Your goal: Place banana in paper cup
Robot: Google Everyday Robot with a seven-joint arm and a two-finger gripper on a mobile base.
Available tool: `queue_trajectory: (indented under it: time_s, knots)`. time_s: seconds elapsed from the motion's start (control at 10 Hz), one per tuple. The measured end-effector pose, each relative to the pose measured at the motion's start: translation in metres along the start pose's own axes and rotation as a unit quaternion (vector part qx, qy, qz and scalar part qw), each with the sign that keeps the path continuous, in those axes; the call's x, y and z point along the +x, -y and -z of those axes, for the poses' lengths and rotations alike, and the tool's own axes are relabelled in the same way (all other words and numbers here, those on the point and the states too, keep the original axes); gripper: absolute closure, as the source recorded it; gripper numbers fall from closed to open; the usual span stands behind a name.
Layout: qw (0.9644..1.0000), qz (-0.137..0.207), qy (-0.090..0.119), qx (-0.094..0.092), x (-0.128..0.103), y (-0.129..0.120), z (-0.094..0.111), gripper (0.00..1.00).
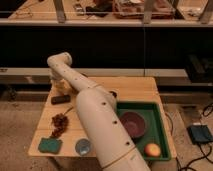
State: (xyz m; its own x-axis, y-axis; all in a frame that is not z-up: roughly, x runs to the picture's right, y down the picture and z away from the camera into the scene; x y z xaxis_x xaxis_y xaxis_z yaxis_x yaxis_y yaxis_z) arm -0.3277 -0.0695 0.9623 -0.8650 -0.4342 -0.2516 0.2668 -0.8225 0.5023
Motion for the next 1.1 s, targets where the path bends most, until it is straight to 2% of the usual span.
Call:
queue_trajectory:
  time_s: [0.3,0.4,0.6,0.8,1.1]
  knots:
    - [0.9994,0.007,-0.034,0.007,-0.003,0.014,0.08,1.0]
    - [0.9986,0.007,-0.05,0.013,-0.015,0.03,0.113,1.0]
    - [0.9968,0.007,-0.077,0.023,-0.039,0.054,0.151,1.0]
    - [0.9937,0.01,-0.106,0.035,-0.082,0.084,0.191,1.0]
    - [0.9917,-0.007,-0.12,0.044,-0.146,0.098,0.23,1.0]
